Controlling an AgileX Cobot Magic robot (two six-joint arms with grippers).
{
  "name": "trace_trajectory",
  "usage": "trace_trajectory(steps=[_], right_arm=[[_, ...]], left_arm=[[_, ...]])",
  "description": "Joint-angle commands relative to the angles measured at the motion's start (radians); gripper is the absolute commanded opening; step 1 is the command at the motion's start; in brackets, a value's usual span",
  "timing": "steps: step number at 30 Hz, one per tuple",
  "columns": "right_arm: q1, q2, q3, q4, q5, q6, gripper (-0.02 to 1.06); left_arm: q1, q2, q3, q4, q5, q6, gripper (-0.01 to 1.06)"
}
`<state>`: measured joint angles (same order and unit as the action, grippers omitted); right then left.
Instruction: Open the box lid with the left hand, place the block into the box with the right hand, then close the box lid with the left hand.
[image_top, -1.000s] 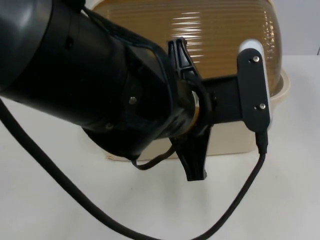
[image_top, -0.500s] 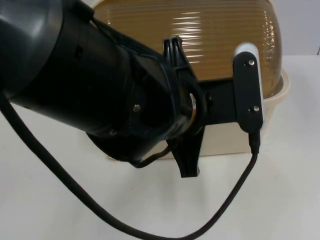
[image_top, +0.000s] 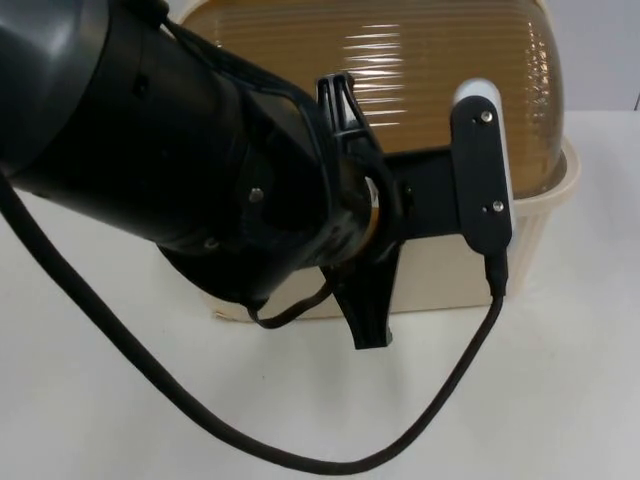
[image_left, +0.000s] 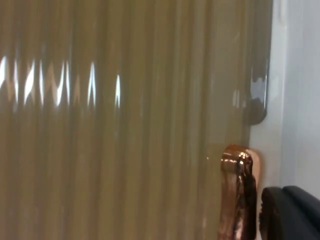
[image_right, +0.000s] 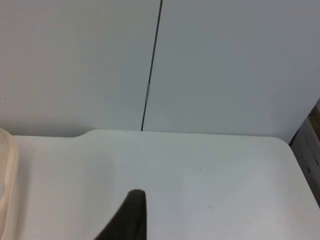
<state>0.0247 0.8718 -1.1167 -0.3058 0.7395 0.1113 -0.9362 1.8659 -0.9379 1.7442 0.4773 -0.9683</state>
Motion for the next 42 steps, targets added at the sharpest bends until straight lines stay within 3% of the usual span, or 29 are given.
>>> trace_trajectory(steps=[1,8,18,42], right_arm=[[0.000,-0.003,-0.009,-0.005,-0.010,0.001,1.05],[0.000,-0.003,-0.009,-0.005,-0.010,0.001,1.05],[0.000,-0.003,-0.009,-0.005,-0.010,0.001,1.05],[0.000,-0.003,-0.009,-0.001,-0.004,0.004,1.05]], left_arm=[[0.007,0.000,-0.004,0.000,0.027,-0.008,0.00],[0.007,0.000,-0.004,0.000,0.110,-0.008,0.00],[0.007,-0.039,-0.004,-0.030,0.065,-0.012,0.00],[0.025,-0.039,-0.058,0.000,0.108,-0.040,0.00]])
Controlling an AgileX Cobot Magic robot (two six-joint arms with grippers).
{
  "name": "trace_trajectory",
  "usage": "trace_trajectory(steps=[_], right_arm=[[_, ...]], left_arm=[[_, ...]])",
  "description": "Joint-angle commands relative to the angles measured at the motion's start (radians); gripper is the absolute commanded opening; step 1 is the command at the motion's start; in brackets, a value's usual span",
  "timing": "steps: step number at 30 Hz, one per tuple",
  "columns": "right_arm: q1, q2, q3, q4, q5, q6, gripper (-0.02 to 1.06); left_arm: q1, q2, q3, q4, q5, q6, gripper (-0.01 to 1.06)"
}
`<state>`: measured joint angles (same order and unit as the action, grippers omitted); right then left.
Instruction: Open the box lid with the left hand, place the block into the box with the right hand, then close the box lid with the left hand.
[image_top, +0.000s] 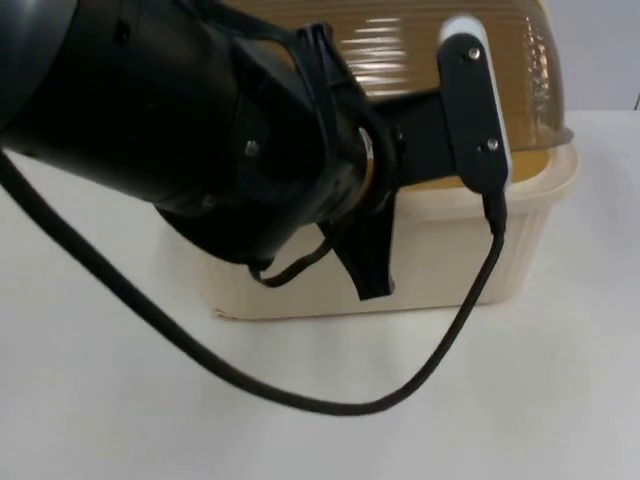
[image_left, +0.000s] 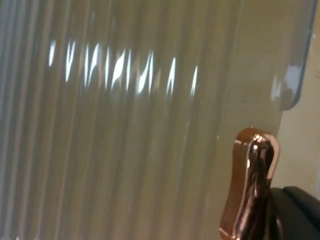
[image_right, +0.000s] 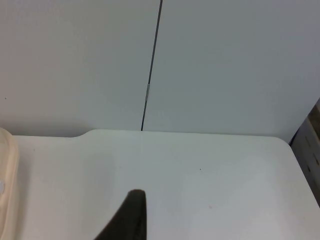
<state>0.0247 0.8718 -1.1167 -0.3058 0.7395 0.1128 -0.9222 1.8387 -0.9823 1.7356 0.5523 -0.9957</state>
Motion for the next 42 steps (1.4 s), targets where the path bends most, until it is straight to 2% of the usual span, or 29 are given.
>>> trace_trajectory(steps=[1,7,12,15,19,22,25,26,27,29,30,31,33,34,35,37,38,39,40,42], right_arm=[[0.000,-0.003,-0.009,-0.001,-0.004,0.002,1.05],[0.000,-0.003,-0.009,-0.001,-0.004,0.002,1.05],[0.000,-0.003,-0.009,-0.001,-0.004,0.002,1.05],[0.000,-0.003,-0.009,-0.001,-0.004,0.002,1.05],[0.000,-0.003,-0.009,-0.001,-0.004,0.002,1.05],[0.000,-0.003,-0.009,-0.001,-0.004,0.002,1.05],[0.000,-0.003,-0.009,-0.001,-0.004,0.002,1.05],[0.000,-0.003,-0.009,-0.001,-0.004,0.002,1.05],[0.000,-0.003,-0.009,-0.001,-0.004,0.002,1.05],[0.000,-0.003,-0.009,-0.001,-0.004,0.002,1.05],[0.000,-0.003,-0.009,-0.001,-0.004,0.002,1.05],[0.000,-0.003,-0.009,-0.001,-0.004,0.002,1.05],[0.000,-0.003,-0.009,-0.001,-0.004,0.002,1.05],[0.000,-0.003,-0.009,-0.001,-0.004,0.002,1.05],[0.000,-0.003,-0.009,-0.001,-0.004,0.002,1.05],[0.000,-0.003,-0.009,-0.001,-0.004,0.002,1.05],[0.000,-0.003,-0.009,-0.001,-0.004,0.002,1.05],[0.000,-0.003,-0.009,-0.001,-0.004,0.002,1.05],[0.000,-0.003,-0.009,-0.001,-0.004,0.002,1.05],[0.000,-0.003,-0.009,-0.001,-0.004,0.002,1.05]], left_arm=[[0.017,-0.012,-0.021,0.009,0.033,-0.010,0.00],[0.018,-0.012,-0.069,0.009,0.113,0.016,0.00],[0.061,-0.012,-0.125,0.009,0.104,0.024,0.00],[0.120,-0.012,-0.161,0.009,0.043,0.024,0.00],[0.169,-0.012,-0.189,0.009,0.017,0.024,0.00],[0.179,-0.014,-0.194,0.009,0.020,0.024,0.00],[0.153,-0.018,-0.194,-0.030,0.093,0.024,0.00],[0.153,-0.018,-0.194,-0.030,0.093,0.024,0.00],[0.134,-0.028,-0.194,-0.092,0.106,0.031,0.00],[0.105,-0.082,-0.184,-0.319,0.000,0.107,0.00],[0.103,-0.110,-0.174,-0.450,-0.091,0.143,0.00],[0.103,-0.110,-0.174,-0.450,-0.091,0.143,0.00],[0.117,-0.183,-0.145,-0.678,-0.217,0.203,0.00],[0.127,-0.218,-0.137,-0.745,-0.229,0.210,0.00],[0.127,-0.218,-0.137,-0.745,-0.229,0.210,0.00],[0.184,-0.306,-0.137,-0.907,-0.221,0.210,0.00],[0.200,-0.327,-0.137,-0.922,-0.221,0.210,0.00],[0.253,-0.384,-0.137,-0.973,-0.230,0.210,0.00],[0.253,-0.384,-0.137,-0.973,-0.230,0.210,0.00],[0.346,-0.466,-0.137,-0.993,-0.232,0.203,0.00]])
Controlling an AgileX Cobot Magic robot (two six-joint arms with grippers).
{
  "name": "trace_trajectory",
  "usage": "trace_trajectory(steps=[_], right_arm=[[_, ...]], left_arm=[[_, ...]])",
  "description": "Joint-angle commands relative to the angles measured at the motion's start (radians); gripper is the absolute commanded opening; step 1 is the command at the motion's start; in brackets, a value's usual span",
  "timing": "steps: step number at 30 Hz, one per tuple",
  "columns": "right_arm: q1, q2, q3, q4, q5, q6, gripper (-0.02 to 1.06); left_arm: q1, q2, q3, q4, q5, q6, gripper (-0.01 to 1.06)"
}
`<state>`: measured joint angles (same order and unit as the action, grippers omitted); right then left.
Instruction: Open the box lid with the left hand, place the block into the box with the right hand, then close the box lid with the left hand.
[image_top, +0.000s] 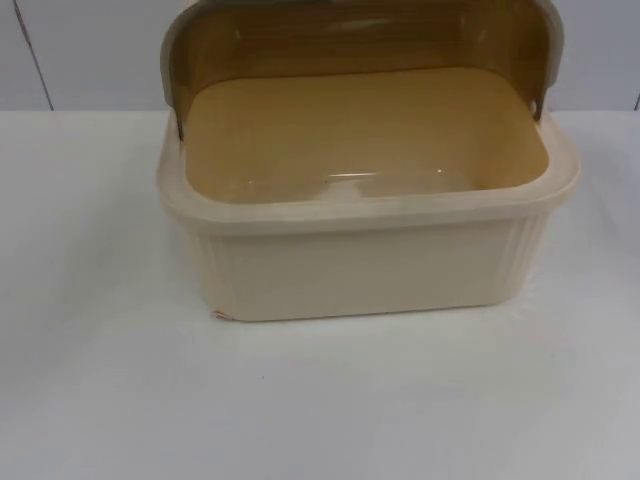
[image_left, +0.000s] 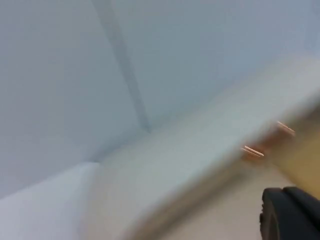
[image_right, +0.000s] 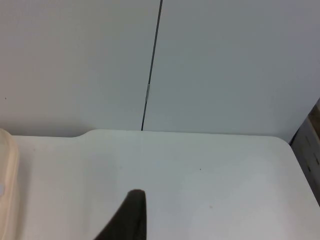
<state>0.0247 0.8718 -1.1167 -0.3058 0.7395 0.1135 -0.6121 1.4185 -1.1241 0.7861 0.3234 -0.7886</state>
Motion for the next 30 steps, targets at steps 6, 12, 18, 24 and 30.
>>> trace_trajectory(steps=[6,12,18,24,30], right_arm=[[0.000,-0.003,-0.009,0.013,-0.004,0.010,1.05],[0.000,-0.003,-0.009,0.026,-0.004,0.010,1.05],[0.000,-0.003,-0.009,0.026,-0.004,0.010,1.05],[0.000,-0.003,-0.009,0.026,0.016,0.010,1.05],[0.000,-0.005,-0.009,0.026,0.051,0.010,1.05]], left_arm=[[0.300,-0.197,0.009,-0.177,0.063,-0.129,0.00],[0.455,-0.249,0.032,-0.717,0.061,0.502,0.00],[0.462,-0.255,0.032,-0.676,0.093,0.547,0.00],[0.462,-0.264,0.032,-0.637,0.092,0.546,0.00],[0.462,-0.262,0.032,-0.524,0.082,0.546,0.00]])
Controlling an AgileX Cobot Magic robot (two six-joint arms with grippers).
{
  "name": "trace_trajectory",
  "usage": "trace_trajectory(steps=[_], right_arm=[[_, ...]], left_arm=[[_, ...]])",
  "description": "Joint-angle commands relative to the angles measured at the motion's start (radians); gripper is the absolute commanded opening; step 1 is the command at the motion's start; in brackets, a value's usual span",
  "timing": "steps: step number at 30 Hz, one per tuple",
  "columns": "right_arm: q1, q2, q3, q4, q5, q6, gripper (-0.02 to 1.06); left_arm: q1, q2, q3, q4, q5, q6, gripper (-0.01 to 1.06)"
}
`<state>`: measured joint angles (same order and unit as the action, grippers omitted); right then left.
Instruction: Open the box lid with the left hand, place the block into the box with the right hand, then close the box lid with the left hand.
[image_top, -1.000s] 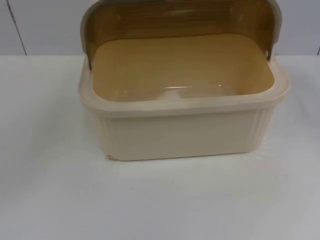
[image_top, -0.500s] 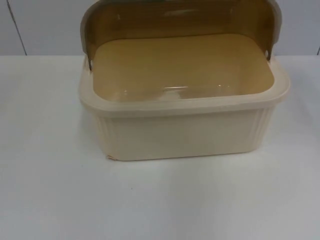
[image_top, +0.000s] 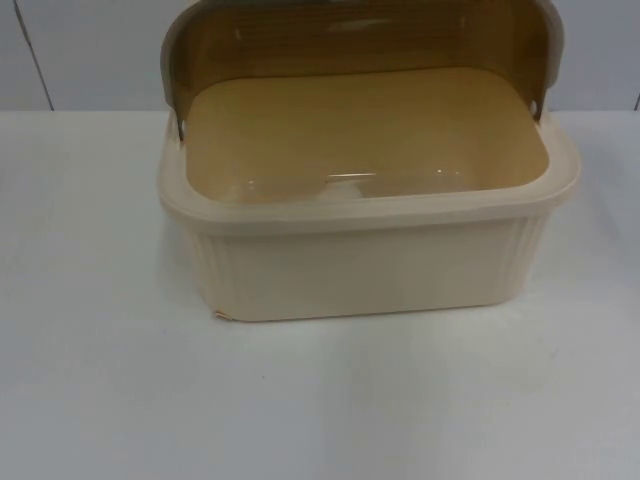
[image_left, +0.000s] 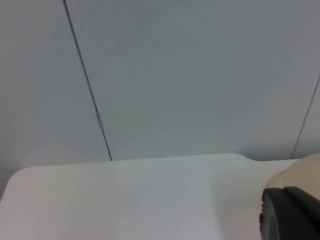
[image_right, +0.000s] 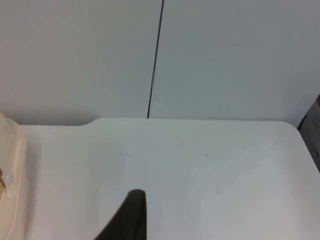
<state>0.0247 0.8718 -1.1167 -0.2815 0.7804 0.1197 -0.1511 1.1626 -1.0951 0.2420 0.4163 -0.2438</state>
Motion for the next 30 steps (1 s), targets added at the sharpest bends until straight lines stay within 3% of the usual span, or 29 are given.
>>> trace_trajectory(steps=[1,3,5,6,7,9,10,11,12,13,23,30], right_arm=[[0.000,-0.011,-0.009,0.002,0.010,0.004,1.05],[0.000,-0.016,-0.009,0.004,0.006,0.004,1.05],[0.000,-0.016,-0.009,0.004,0.001,0.004,1.05],[0.000,-0.016,-0.009,0.004,0.001,0.004,1.05],[0.000,-0.016,-0.009,0.004,0.001,0.004,1.05],[0.000,-0.016,-0.009,0.004,0.001,0.004,1.05],[0.000,-0.016,-0.009,0.004,-0.001,0.004,1.05],[0.000,-0.016,-0.009,0.004,-0.001,0.004,1.05],[0.000,-0.016,-0.009,0.004,-0.001,0.004,1.05],[0.000,-0.016,-0.009,0.004,-0.001,0.004,1.05],[0.000,-0.015,-0.009,-0.003,-0.001,0.004,1.05],[0.000,0.025,-0.009,-0.003,0.004,0.004,1.05]], left_arm=[[0.001,-0.005,0.003,0.006,-0.011,0.000,0.00],[0.001,0.002,0.003,-0.027,-0.015,0.000,0.00],[0.001,0.014,0.003,-0.032,-0.018,-0.023,0.10],[0.001,0.014,0.003,-0.032,-0.018,-0.023,0.10],[0.001,0.016,0.003,-0.030,-0.026,-0.026,0.21],[0.001,0.025,0.003,-0.019,-0.049,-0.026,0.60],[0.001,0.027,0.003,-0.019,-0.056,-0.026,0.69],[0.001,0.029,0.003,-0.019,-0.075,-0.026,0.87],[0.001,0.029,0.003,-0.019,-0.075,-0.026,0.87],[0.001,0.029,0.003,-0.016,-0.085,-0.022,1.06],[0.001,0.018,0.003,0.013,-0.118,-0.022,1.05],[0.037,-0.017,0.003,0.004,-0.055,-0.093,1.05]])
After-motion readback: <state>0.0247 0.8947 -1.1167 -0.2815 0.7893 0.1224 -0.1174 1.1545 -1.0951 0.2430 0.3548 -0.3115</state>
